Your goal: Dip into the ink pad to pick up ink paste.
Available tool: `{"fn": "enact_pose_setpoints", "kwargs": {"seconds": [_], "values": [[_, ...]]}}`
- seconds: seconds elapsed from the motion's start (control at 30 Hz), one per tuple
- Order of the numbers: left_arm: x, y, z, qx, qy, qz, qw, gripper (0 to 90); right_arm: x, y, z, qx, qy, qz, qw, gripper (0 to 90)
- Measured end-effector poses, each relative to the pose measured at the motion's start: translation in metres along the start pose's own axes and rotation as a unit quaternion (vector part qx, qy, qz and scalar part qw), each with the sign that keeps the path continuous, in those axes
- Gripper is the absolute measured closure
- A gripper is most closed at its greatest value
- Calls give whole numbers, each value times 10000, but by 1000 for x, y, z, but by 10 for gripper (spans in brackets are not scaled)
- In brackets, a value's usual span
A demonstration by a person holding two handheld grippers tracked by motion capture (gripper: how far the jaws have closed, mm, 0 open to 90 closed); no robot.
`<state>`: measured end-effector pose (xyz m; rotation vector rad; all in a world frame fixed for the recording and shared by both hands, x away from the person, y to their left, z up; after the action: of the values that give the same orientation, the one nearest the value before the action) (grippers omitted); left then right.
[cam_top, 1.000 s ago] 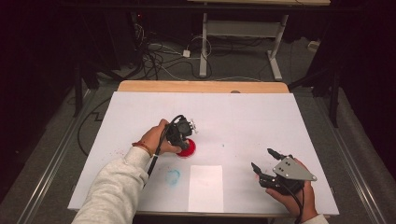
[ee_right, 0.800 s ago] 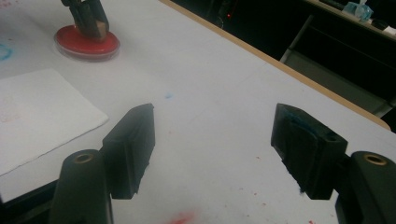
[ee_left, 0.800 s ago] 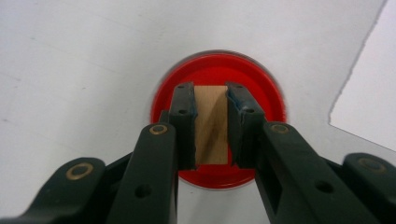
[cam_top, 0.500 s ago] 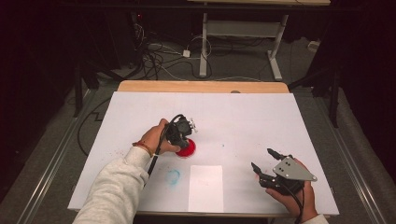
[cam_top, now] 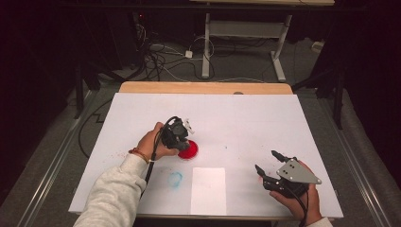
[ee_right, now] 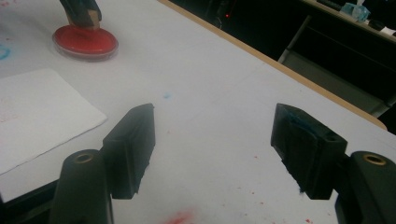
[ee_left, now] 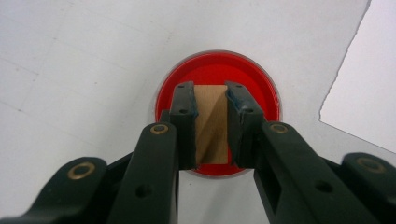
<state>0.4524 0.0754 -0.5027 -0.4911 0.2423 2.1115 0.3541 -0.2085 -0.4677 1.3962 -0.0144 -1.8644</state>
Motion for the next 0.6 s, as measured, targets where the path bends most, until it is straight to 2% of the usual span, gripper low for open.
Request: {"fn": "enact_pose_setpoints", "kwargs": {"seconds": [0.13, 0.33, 0.6], "values": [[1, -1, 10, -30, 360, 104, 9993, 736, 0, 0, -1, -8, -4, -4, 10000, 312], [4, 1, 25, -133, 801, 211, 9965, 736, 0, -1, -1, -24, -3, 5, 10000, 311], [14, 3, 36, -204, 967, 228, 9948, 736, 0, -1, -1, -35, -10, 20, 10000, 310]]}}
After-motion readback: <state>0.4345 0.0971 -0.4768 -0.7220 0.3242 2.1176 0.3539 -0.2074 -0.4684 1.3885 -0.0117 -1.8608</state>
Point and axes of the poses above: each handheld gripper's, and its own axes: z roughly backward along the jaws, x roughly out of its underside, y roughly to its right, the point moved 9 cm from there along -z, roughly forward along the jaws, and after that the axes turned 9 degrees about z, right-handed, at the moved point
